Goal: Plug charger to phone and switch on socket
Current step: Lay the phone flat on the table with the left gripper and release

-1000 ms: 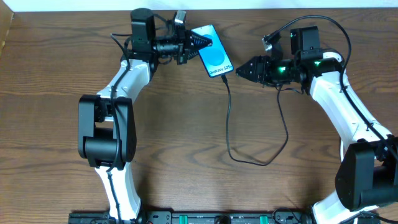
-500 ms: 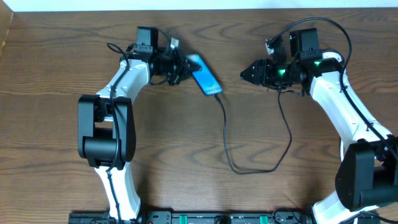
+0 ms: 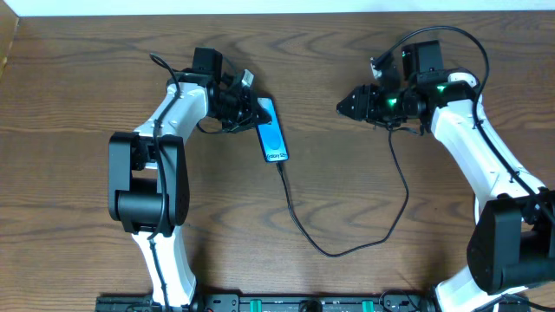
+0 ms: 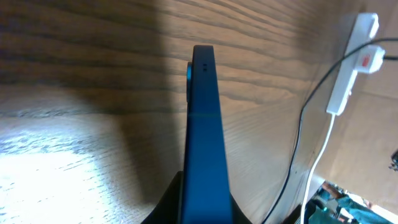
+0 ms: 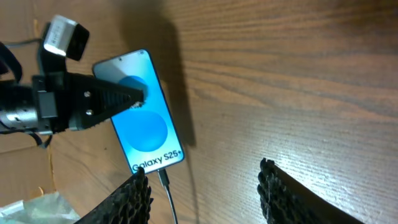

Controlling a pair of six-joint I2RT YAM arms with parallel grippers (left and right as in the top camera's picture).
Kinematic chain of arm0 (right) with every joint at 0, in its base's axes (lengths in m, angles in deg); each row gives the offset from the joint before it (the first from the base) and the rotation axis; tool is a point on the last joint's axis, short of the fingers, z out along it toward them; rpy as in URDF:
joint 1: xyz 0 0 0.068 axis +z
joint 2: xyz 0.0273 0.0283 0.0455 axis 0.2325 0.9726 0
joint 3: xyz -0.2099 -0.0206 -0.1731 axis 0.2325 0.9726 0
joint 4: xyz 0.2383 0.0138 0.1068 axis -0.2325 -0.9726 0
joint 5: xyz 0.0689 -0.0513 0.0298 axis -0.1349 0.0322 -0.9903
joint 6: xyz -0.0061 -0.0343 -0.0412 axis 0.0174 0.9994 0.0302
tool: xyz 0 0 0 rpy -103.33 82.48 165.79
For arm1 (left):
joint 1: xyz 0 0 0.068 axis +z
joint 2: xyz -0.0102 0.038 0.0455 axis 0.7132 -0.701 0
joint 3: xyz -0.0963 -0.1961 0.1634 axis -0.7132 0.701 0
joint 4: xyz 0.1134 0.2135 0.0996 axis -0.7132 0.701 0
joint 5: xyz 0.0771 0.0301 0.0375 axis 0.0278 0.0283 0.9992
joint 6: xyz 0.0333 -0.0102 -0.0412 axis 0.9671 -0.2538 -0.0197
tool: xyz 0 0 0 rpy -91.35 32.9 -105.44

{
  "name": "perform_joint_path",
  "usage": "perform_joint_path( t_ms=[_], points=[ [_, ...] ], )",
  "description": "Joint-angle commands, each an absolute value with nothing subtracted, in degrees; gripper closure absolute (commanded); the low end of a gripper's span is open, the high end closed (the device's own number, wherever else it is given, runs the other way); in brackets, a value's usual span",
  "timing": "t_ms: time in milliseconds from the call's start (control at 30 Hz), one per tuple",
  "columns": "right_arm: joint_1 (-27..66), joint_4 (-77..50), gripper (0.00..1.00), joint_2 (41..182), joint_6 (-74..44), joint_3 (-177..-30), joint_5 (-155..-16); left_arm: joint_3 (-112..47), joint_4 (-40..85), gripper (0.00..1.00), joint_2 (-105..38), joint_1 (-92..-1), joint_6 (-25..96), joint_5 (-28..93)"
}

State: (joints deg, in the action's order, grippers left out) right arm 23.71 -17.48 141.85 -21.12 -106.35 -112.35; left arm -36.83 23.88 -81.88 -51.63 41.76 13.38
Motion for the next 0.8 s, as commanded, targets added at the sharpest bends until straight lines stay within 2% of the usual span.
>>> perform_joint_path(
  t_ms=[0,767],
  points=[
    [24.8,-18.2,0.45,142.4,-20.1,-106.8,-111.0,-37.2,24.0,0.93,-81.7,-51.1,45.9,8.0],
    [26.9,-20.2,0.45,142.4,-20.1,-106.8,-110.5,-37.2,24.0,0.92,-86.1,-51.1,43.7,6.9]
  ],
)
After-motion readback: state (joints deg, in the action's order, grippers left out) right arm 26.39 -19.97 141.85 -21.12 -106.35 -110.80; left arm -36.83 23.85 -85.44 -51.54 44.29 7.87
